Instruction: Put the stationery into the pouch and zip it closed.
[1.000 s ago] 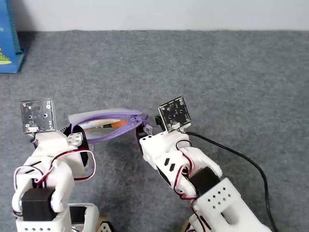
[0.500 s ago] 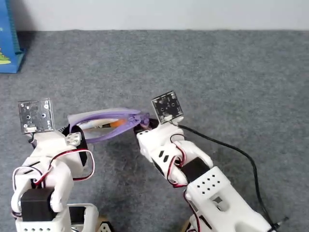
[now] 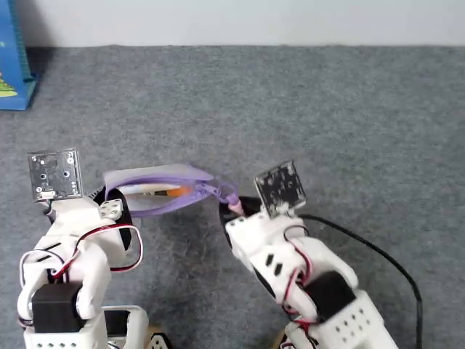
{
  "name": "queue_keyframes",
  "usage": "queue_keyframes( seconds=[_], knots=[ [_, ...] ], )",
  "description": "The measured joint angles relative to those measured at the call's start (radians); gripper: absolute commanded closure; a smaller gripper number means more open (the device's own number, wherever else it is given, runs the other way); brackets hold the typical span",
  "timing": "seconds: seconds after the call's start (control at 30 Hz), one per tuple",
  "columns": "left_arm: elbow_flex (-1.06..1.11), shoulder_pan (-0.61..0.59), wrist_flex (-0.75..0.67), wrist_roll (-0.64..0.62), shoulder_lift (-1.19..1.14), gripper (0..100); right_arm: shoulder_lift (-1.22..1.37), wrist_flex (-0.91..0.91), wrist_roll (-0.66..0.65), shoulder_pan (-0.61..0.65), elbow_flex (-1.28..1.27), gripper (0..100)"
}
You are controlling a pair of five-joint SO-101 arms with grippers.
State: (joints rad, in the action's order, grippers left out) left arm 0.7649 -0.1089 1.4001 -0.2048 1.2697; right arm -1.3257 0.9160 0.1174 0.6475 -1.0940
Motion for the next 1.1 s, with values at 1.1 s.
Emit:
queue_keyframes(
  seconds=[1.1],
  knots=[
    [0.017, -0.003, 0.000, 0.000, 0.005, 99, 0.123, -0.333, 0.014, 0.071, -0.189, 86.8]
  ],
)
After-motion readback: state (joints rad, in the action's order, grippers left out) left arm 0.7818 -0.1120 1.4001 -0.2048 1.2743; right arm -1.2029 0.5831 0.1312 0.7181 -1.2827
